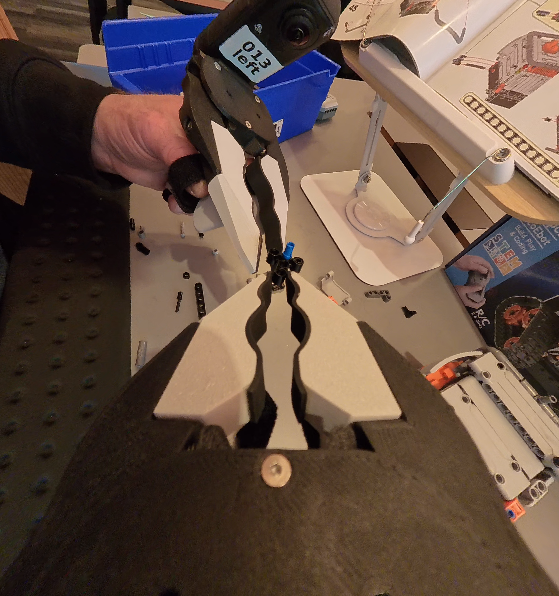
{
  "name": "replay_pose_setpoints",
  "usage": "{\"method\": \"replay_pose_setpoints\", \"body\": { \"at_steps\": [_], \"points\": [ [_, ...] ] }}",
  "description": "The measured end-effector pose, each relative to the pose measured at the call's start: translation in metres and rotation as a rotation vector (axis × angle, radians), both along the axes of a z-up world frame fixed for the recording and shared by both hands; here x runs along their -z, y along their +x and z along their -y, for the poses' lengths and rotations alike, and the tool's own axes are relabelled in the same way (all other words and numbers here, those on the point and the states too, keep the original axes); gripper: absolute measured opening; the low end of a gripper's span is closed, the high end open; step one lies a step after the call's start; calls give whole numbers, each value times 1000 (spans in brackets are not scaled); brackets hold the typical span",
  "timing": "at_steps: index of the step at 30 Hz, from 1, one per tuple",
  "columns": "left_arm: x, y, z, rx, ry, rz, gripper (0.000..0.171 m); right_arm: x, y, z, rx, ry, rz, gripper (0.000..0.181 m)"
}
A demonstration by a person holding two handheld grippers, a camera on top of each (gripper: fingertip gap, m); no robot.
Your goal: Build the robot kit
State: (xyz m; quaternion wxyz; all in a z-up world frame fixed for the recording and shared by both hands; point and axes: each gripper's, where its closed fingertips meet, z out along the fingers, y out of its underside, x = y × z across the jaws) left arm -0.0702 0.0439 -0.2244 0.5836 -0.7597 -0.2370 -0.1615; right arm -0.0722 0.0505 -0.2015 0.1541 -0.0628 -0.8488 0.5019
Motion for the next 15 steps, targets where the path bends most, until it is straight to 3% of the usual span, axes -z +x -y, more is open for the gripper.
{"method": "replay_pose_setpoints", "body": {
  "at_steps": [8, 15],
  "points": [
    [9, 1, 4, 1, -66, -29, 22, 13, 2, -4, -13, 33, 36, 6],
    [21, 0, 17, -12, -138, -39, 21, 52, 3, -13, -21, 137, 119, 6]
  ]
}}
